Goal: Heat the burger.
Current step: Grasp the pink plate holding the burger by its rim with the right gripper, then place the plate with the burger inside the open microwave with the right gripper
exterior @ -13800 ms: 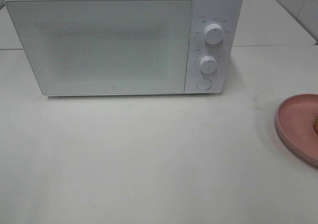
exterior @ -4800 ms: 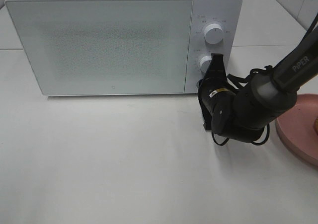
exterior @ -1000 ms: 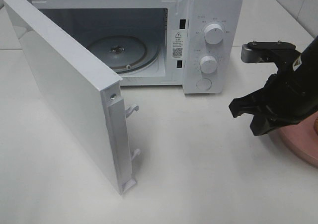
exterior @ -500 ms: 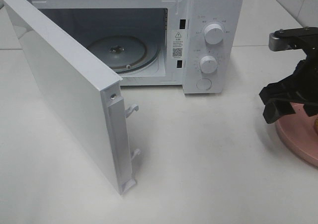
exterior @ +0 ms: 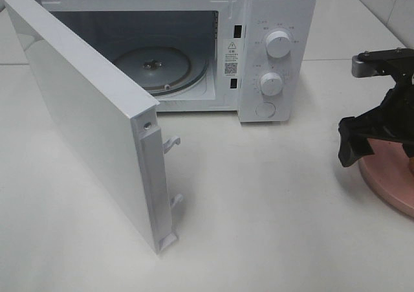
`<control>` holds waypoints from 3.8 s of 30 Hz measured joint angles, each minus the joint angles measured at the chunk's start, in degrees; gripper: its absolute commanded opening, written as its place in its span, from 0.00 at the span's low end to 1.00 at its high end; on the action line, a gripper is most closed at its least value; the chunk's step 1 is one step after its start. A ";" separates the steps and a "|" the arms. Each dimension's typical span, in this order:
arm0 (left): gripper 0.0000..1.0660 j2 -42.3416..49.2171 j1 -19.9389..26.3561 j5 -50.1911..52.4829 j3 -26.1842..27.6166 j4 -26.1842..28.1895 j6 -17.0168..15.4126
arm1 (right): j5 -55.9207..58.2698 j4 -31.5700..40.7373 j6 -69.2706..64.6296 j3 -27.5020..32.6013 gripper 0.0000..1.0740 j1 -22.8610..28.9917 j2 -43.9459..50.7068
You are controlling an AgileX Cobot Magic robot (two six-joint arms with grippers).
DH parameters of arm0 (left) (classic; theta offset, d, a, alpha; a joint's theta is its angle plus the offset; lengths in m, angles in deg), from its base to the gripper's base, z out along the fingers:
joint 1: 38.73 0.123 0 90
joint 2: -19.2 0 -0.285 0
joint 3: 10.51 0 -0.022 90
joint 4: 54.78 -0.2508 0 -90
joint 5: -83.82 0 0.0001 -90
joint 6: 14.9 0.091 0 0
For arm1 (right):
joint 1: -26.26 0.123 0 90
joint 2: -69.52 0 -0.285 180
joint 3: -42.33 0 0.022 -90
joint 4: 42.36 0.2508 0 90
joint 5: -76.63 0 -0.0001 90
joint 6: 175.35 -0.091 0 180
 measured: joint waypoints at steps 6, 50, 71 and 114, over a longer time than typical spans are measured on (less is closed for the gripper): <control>0.94 0.00 0.00 0.00 0.00 0.00 0.00 | -3.04 -1.95 -2.23 0.00 0.89 0.00 -2.46; 0.94 0.00 0.00 0.00 0.00 0.00 0.00 | -11.00 -8.88 -5.84 -0.17 0.35 -0.06 -14.73; 0.94 0.00 0.00 0.00 0.00 0.00 0.00 | -9.28 -12.78 -9.97 -0.46 0.00 0.63 -14.27; 0.94 0.00 0.00 0.00 0.00 0.00 0.00 | 7.56 -35.35 -33.80 10.08 0.00 20.51 3.21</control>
